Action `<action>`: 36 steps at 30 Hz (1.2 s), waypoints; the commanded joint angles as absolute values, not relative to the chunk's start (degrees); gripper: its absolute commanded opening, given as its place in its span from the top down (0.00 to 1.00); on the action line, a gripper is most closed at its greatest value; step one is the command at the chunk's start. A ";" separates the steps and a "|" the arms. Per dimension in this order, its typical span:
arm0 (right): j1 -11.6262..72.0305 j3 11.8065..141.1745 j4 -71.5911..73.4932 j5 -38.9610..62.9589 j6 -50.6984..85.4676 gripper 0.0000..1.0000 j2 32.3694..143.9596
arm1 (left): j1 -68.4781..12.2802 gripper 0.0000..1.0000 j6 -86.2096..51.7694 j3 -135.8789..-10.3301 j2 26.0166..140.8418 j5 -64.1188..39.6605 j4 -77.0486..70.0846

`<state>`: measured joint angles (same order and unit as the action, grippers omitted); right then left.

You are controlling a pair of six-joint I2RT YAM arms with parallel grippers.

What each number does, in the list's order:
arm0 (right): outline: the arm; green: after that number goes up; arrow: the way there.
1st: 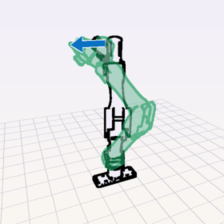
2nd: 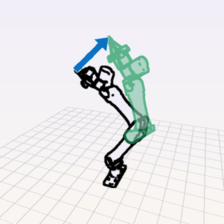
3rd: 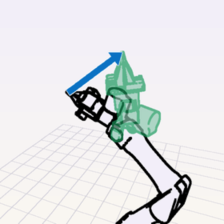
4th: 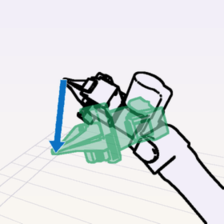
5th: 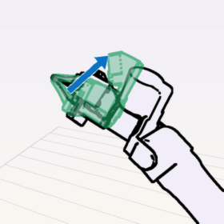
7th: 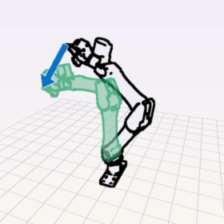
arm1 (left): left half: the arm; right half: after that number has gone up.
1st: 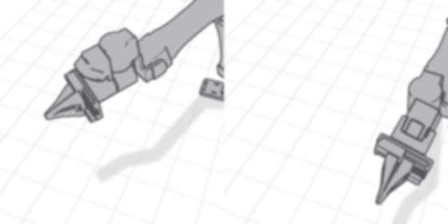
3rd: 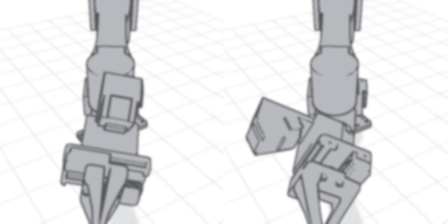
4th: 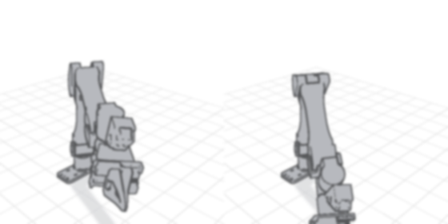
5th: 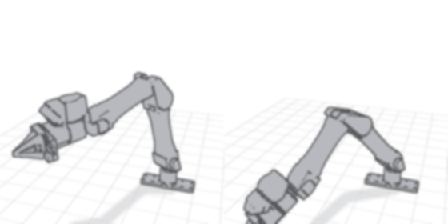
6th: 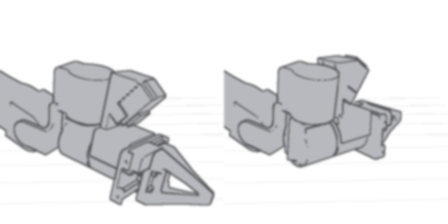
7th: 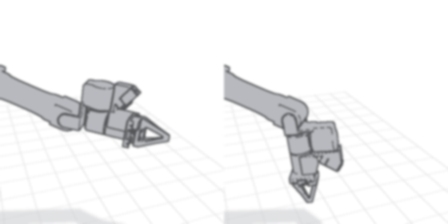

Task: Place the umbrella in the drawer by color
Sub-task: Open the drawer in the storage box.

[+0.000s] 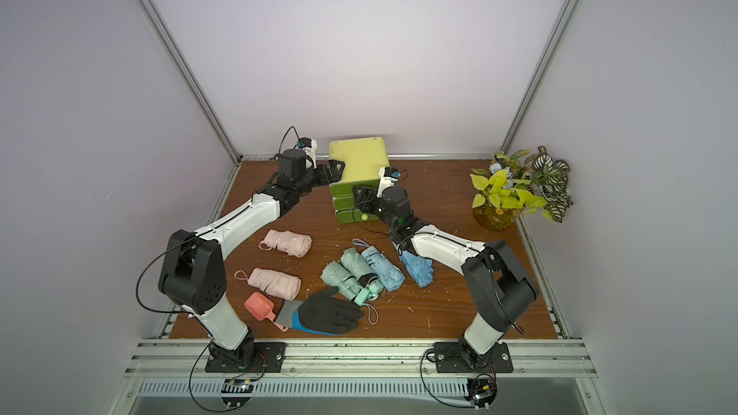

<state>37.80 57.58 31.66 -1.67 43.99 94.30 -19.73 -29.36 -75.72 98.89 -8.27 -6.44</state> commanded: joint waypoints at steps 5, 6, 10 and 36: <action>37.71 61.45 34.85 -1.09 45.60 0.43 96.49 | -19.14 0.00 -29.39 -76.73 100.02 -8.11 -6.82; 37.72 61.20 35.78 -0.85 45.39 0.46 96.58 | -19.07 0.00 -29.42 -76.66 100.10 -8.37 -6.77; 37.74 61.26 36.43 -1.10 43.88 0.60 96.30 | -19.14 0.00 -29.77 -76.73 100.04 -10.00 -7.17; 48.83 44.41 25.99 -17.06 34.97 0.81 76.49 | -19.16 0.00 -33.03 -77.85 100.38 -9.87 -8.88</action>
